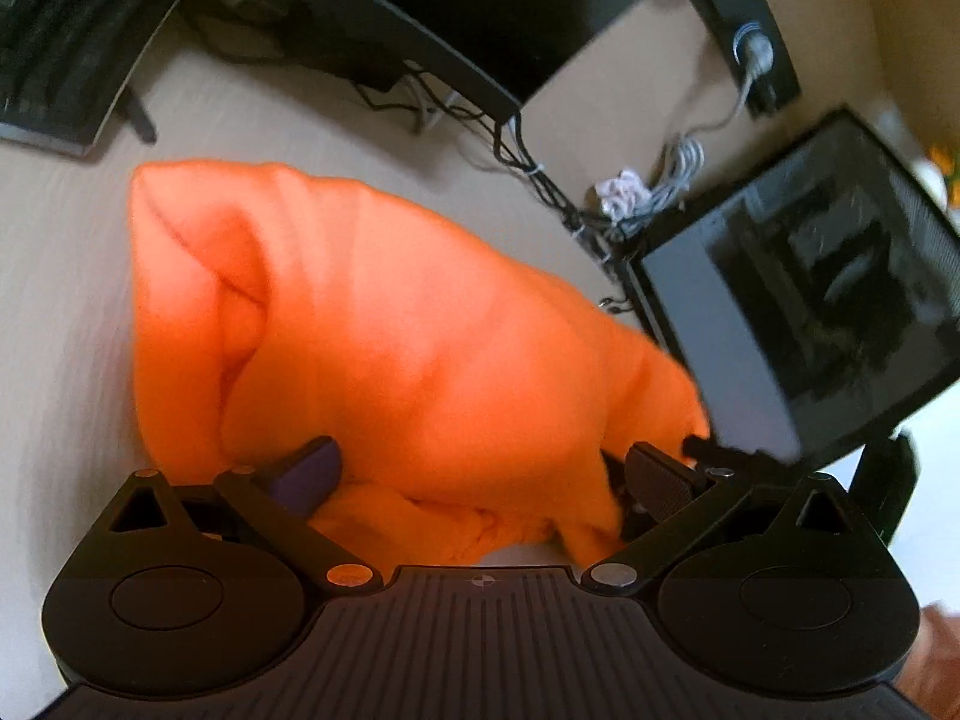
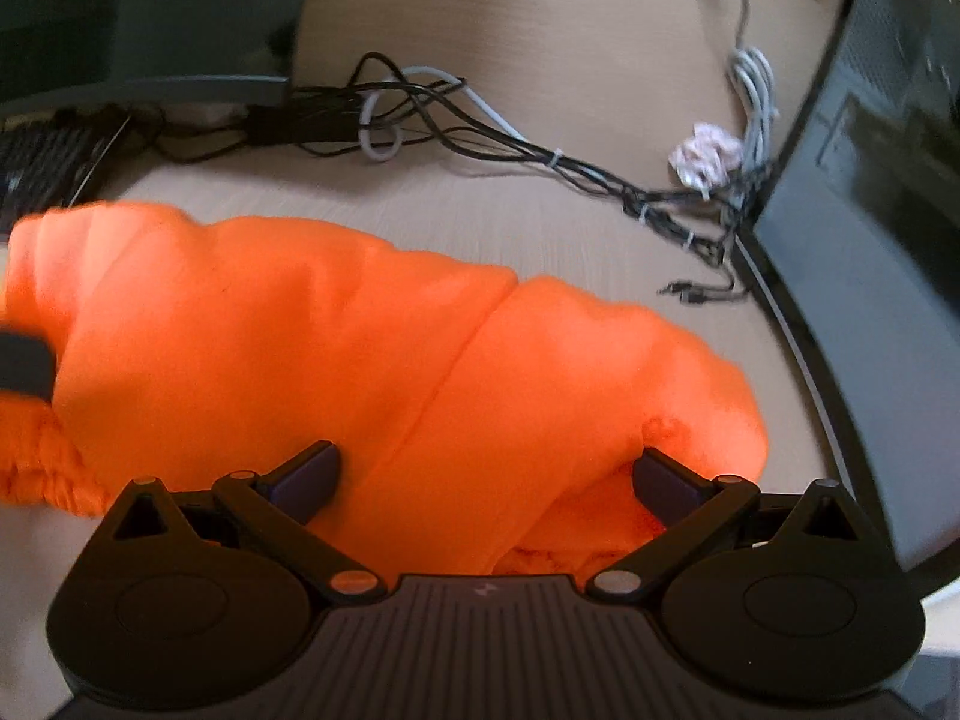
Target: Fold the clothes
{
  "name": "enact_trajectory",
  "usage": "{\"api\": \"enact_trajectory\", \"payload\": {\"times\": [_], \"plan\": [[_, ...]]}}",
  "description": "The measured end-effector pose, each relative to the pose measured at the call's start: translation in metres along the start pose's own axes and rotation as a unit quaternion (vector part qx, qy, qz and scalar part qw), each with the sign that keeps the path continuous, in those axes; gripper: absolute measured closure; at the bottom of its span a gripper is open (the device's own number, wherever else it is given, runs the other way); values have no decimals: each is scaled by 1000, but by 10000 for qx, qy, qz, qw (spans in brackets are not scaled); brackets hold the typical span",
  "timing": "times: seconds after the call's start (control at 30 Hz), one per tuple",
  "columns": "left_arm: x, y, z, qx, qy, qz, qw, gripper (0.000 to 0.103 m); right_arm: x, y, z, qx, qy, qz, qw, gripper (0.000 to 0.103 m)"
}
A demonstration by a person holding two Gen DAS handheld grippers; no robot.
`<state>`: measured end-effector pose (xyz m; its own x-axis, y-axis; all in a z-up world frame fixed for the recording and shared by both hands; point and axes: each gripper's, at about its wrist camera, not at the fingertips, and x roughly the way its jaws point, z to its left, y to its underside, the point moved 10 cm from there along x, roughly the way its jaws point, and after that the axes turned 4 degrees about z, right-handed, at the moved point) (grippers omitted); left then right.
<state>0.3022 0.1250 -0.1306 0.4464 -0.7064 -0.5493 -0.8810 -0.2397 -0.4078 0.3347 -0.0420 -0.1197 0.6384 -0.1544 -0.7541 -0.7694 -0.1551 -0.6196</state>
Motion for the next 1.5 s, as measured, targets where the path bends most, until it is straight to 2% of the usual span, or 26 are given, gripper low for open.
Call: {"api": "enact_trajectory", "payload": {"times": [0.07,0.13,0.2,0.23,0.3,0.37,0.4,0.43,0.53,0.57,0.63,0.7,0.73,0.77,0.8,0.83,0.9,0.93,1.0,1.07,1.13,1.2,1.27,1.3,1.43,1.5], "plan": [[-12,-8,7,-342,26,-151,9993,0,-3,0,-2,-177,91,-87,9998,0],[-36,-26,18,-479,-397,-699,9956,0,-8,-1,-4,-376,226,-229,9988,0],[-64,-41,26,-456,-928,-1192,9875,0,-21,-5,-10,-465,415,-478,9969,0],[-75,-44,27,-493,-1030,-1277,9852,0,-28,-8,-14,-490,482,-622,9957,0],[-90,-45,26,-657,-1010,-1249,9848,0,-52,-15,-23,-310,297,-1090,9931,0],[-85,-43,16,-639,-744,-954,9906,0,-68,-20,-32,119,-211,-1278,9915,0],[-81,-42,10,-599,-700,-876,9919,0,-69,-22,-33,329,-579,-1294,9894,5],[-75,-41,6,-555,-736,-865,9920,0,-67,-24,-32,503,-966,-1275,9858,17],[-64,-37,-5,-431,-862,-837,9918,0,-49,-23,-19,816,-1815,-925,9756,35],[-65,-35,-6,-402,-930,-833,9914,0,-50,-19,-8,659,-2045,-842,9730,35],[-67,-31,-8,-344,-1067,-825,9903,1,-62,-5,23,-310,-2161,-971,9710,32],[-68,-26,-18,-50,-1057,-798,9912,1,-61,13,50,-1609,-1633,-1266,9651,25],[-68,-23,-24,86,-959,-718,9928,1,-56,19,61,-2190,-1304,-1382,9570,32],[-64,-20,-31,214,-843,-606,9944,1,-46,19,67,-2652,-916,-1436,9490,47],[-59,-18,-37,343,-739,-503,9954,1,-37,11,66,-2868,-655,-1437,9449,73],[-55,-16,-43,475,-649,-420,9959,1,-36,-4,61,-2788,-568,-1473,9473,74],[-48,-15,-50,631,-523,-288,9962,1,-50,-45,41,-2309,-433,-1808,9551,74],[-43,-14,-50,662,-466,-216,9965,1,-59,-63,32,-2178,-291,-2015,9545,74],[-32,-13,-44,593,-399,-51,9974,1,-58,-73,28,-2211,-17,-2076,9529,74],[-24,-12,-40,521,-244,104,9983,1,-28,-58,32,-2444,285,-1666,9548,73],[-15,-11,-40,580,-1,260,9980,1,8,-36,33,-2650,661,-1264,9536,69],[-7,-9,-42,720,246,361,9964,1,23,-16,36,-2759,913,-1039,9512,63],[3,-7,-42,809,488,466,9944,1,15,-7,37,-2720,987,-1005,9519,61],[10,-6,-40,798,577,530,9937,1,9,-3,38,-2708,923,-954,9534,56],[35,6,-27,613,598,851,9927,1,-17,13,30,-2739,732,-656,9567,46],[32,12,-25,661,624,925,9915,1,-34,15,19,-2395,498,-490,9684,46]]}}
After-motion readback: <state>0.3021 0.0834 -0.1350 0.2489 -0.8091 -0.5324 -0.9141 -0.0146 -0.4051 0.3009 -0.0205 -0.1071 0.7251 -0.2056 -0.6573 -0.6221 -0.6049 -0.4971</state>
